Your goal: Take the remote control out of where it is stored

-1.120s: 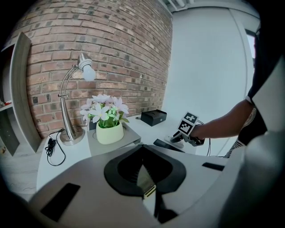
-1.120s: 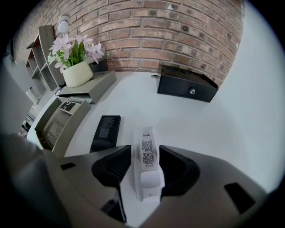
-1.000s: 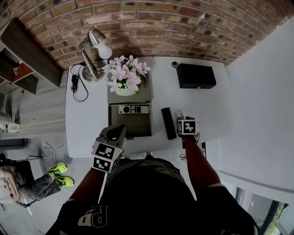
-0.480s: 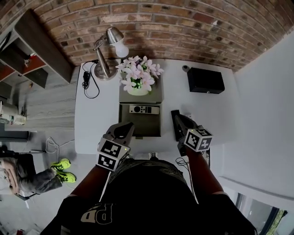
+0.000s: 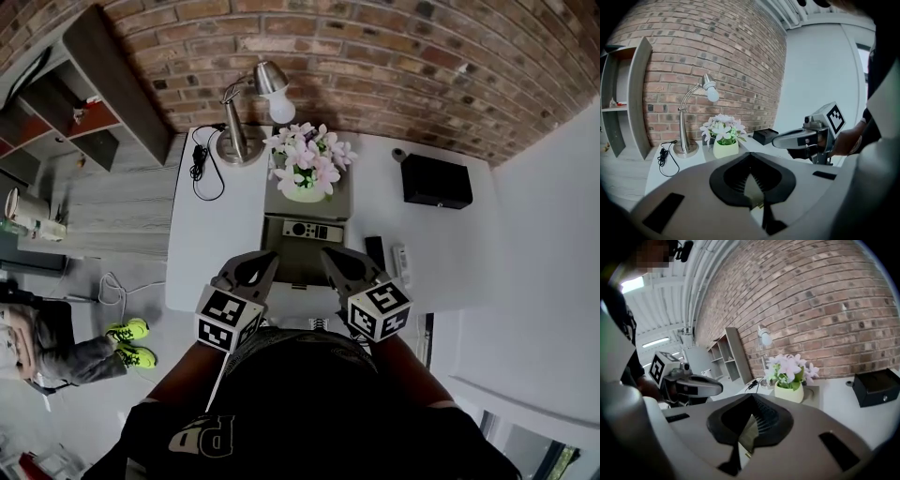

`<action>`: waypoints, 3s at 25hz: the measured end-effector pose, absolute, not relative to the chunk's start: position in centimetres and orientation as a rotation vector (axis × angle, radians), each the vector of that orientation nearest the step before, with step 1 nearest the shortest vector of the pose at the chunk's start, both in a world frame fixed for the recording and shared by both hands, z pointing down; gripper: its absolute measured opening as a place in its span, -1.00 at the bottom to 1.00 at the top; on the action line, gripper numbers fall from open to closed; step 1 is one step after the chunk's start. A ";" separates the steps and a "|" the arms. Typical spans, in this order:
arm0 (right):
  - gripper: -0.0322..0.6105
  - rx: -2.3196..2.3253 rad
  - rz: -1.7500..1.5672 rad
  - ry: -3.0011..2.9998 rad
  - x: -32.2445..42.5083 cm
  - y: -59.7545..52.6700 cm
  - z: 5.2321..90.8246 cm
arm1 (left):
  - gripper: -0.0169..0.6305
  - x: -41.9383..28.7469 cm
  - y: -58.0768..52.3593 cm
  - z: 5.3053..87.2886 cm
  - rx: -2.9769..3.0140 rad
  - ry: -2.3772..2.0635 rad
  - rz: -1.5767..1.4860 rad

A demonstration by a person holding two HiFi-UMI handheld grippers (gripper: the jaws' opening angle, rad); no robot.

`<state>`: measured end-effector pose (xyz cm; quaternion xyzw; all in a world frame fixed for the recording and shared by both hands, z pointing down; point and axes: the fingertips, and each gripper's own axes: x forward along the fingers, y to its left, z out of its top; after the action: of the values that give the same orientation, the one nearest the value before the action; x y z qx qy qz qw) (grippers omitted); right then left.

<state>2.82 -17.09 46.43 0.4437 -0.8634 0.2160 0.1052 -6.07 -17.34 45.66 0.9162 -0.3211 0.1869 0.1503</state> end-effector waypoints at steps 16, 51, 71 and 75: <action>-0.88 1.174 0.628 -2.524 -0.8 -17.0 48.2 | -0.93 -8.9 -17.8 45.9 2.624 -1.010 0.577; -0.58 0.765 0.022 -1.670 5.7 -21.9 67.2 | -0.93 -13.5 -18.1 50.2 2.431 -1.082 0.703; -0.17 0.572 0.374 -1.821 3.1 -23.4 69.2 | -0.93 -14.7 -18.9 50.4 2.428 -1.072 0.690; -0.17 0.578 0.421 -1.856 3.0 -24.0 69.5 | -0.93 -15.7 -19.0 50.6 2.413 -1.085 0.685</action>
<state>3.02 -23.98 69.46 0.2438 -0.7824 0.1776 0.5448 -15.67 -18.98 50.59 0.8645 -0.3889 0.2455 0.2027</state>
